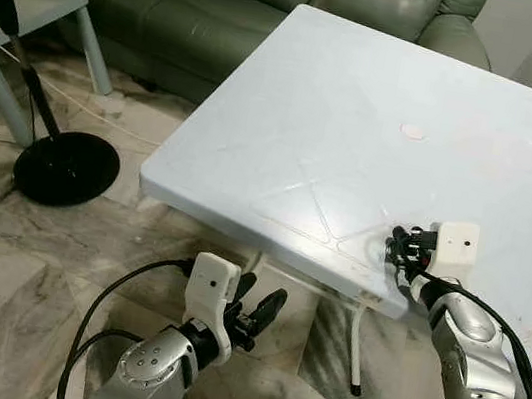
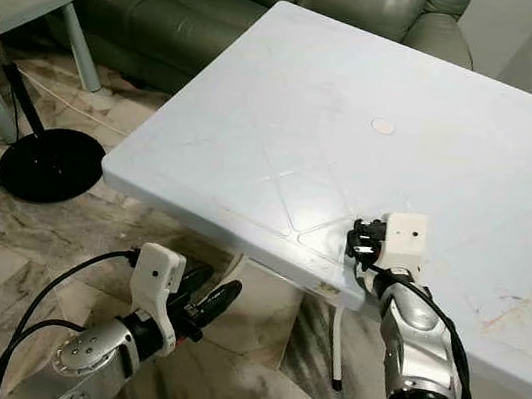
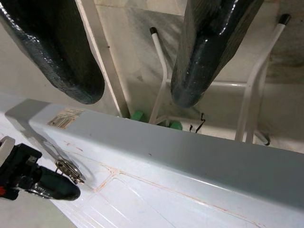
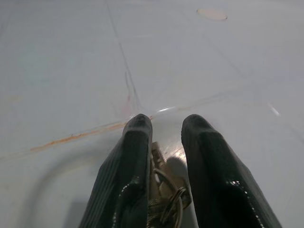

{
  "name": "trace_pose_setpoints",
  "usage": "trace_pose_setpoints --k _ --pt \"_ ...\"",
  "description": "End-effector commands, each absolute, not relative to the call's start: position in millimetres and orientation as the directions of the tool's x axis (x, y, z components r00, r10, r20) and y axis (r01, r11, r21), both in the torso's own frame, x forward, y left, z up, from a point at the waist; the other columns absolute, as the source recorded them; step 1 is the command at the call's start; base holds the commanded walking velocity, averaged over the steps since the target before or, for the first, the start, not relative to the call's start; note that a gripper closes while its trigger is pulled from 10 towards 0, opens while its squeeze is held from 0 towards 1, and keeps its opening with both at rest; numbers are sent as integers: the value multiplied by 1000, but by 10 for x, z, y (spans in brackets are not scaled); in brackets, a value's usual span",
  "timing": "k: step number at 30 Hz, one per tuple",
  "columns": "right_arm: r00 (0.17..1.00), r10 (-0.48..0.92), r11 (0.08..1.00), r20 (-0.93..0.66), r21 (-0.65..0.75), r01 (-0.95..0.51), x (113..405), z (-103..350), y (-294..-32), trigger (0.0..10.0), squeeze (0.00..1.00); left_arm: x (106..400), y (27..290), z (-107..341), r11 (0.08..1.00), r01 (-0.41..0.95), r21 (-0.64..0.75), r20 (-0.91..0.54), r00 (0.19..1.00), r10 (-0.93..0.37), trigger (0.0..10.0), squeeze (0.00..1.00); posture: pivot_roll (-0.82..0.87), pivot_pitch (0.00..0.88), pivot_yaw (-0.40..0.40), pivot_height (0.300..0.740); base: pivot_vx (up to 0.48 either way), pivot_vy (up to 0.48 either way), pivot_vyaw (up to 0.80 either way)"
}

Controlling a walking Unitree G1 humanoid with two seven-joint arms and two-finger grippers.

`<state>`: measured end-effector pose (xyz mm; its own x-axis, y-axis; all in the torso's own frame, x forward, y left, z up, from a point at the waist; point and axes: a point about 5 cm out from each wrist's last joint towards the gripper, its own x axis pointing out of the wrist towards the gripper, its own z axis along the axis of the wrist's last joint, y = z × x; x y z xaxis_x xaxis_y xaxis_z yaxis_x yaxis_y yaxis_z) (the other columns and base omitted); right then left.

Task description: Hang keys on a hook

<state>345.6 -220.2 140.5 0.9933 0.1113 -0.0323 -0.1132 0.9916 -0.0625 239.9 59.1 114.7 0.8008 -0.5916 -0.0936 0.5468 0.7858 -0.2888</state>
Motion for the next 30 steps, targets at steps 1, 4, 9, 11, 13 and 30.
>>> trace_pose_setpoints --k 1,4,9,11,13,30 --pt "995 102 994 -13 -44 -103 3433 1418 -2289 10000 0 2371 529 1174 771 560 -302 -84 790 -607 10000 0 -16 228 -73 740 0 0 0" --pt "998 59 997 -32 -45 -60 3434 1402 -2335 10000 0 2374 520 1178 771 562 -300 -82 790 -608 10000 0 -16 228 -72 740 0 0 0" --pt "997 76 996 -34 -46 -77 3431 1390 -2346 10000 0 2375 517 1179 769 564 -301 -81 788 -610 10000 0 -17 226 -71 740 0 0 0" --pt "996 80 995 -34 -57 -82 3427 1382 -2363 10000 0 2378 520 1183 769 564 -302 -80 789 -610 10000 0 -16 226 -70 740 0 0 0" --pt "996 83 994 -36 -69 -86 3421 1377 -2375 10000 0 2380 523 1186 769 563 -303 -79 789 -609 10000 0 -16 226 -70 740 0 0 0" --pt "951 301 954 -74 5 -301 3278 1277 -2352 10000 0 2395 519 1189 770 561 -305 -79 790 -608 10000 0 -23 230 -67 740 0 0 0"
